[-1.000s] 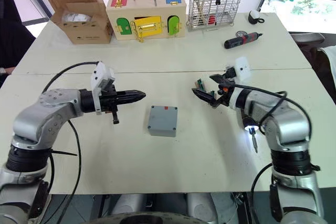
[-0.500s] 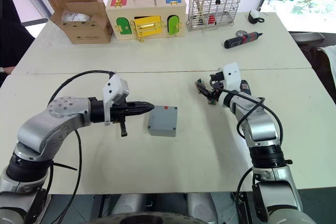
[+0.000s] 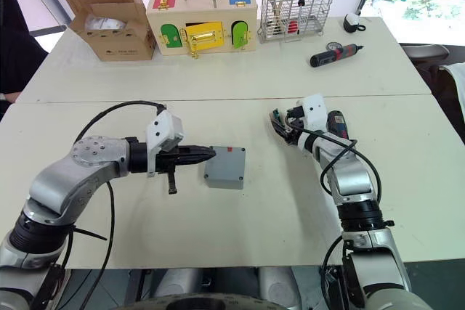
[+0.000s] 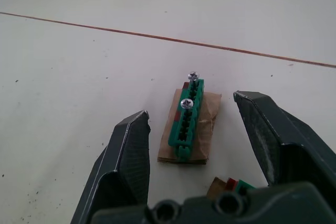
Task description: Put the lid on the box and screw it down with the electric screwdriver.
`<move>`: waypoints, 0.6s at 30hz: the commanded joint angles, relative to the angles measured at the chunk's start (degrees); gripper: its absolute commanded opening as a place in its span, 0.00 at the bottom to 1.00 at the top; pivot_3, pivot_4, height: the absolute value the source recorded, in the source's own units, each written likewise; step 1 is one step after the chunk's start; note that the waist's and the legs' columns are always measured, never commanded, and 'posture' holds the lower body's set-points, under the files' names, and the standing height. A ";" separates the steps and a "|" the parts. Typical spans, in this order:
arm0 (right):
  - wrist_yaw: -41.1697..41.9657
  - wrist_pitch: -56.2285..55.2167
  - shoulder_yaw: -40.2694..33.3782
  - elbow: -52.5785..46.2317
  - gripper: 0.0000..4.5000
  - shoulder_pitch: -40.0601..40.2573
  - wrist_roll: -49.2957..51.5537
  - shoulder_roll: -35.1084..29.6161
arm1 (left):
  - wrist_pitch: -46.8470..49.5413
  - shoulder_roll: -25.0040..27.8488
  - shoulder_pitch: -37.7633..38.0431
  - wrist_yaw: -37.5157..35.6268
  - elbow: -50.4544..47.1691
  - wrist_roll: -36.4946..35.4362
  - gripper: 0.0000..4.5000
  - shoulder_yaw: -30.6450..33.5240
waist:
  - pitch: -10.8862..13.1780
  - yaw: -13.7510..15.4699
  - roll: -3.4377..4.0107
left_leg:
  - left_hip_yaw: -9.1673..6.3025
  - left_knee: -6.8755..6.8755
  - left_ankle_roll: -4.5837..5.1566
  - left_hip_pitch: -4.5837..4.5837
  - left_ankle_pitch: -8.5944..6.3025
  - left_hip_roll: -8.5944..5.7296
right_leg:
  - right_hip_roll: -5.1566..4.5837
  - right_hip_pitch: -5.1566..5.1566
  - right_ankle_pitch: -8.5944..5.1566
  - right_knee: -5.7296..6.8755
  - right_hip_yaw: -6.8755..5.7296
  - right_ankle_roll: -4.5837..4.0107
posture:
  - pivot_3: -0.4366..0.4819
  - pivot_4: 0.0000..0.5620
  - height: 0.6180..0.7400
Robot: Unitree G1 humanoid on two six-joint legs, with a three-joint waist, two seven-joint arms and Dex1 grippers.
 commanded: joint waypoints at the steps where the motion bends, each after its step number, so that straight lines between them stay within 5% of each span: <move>1: -0.28 -1.73 -0.69 -0.22 0.52 -1.63 -0.44 0.42 | -1.15 0.32 0.41 -0.14 -0.54 0.14 0.00 0.56 | 0.00 -0.03 0.00 | 0.00 0.00 0.00 0.00 0.00 0.00 | 0.00 0.00 0.00 0.00 0.00 0.00 | 0.48 0.27 1.00; 3: -0.44 -2.08 -0.83 0.35 0.41 -1.87 -0.61 0.72 | -1.18 0.28 0.44 -0.10 -0.46 0.20 0.00 0.59 | 0.00 0.00 0.00 | 0.00 0.00 0.00 0.00 0.00 0.00 | 0.00 0.00 0.00 0.00 0.00 0.00 | 0.48 0.27 1.00; 7: -0.83 -2.59 -1.13 0.80 0.02 -2.02 -0.73 1.03 | -1.22 0.47 0.47 -0.15 -0.19 0.30 0.00 0.72 | 0.00 -0.01 0.00 | 0.00 0.00 0.00 0.00 0.00 0.00 | 0.00 0.00 0.00 0.00 0.00 0.00 | 0.48 0.27 1.00; 18: -1.22 -1.23 -1.73 -1.03 0.02 -1.25 -0.16 0.94 | -1.66 0.47 0.59 -0.31 0.58 1.06 0.00 0.38 | 0.00 -0.01 0.00 | 0.00 0.00 0.00 0.00 0.00 0.00 | 0.00 0.00 0.00 0.00 0.00 0.00 | 0.48 0.27 1.00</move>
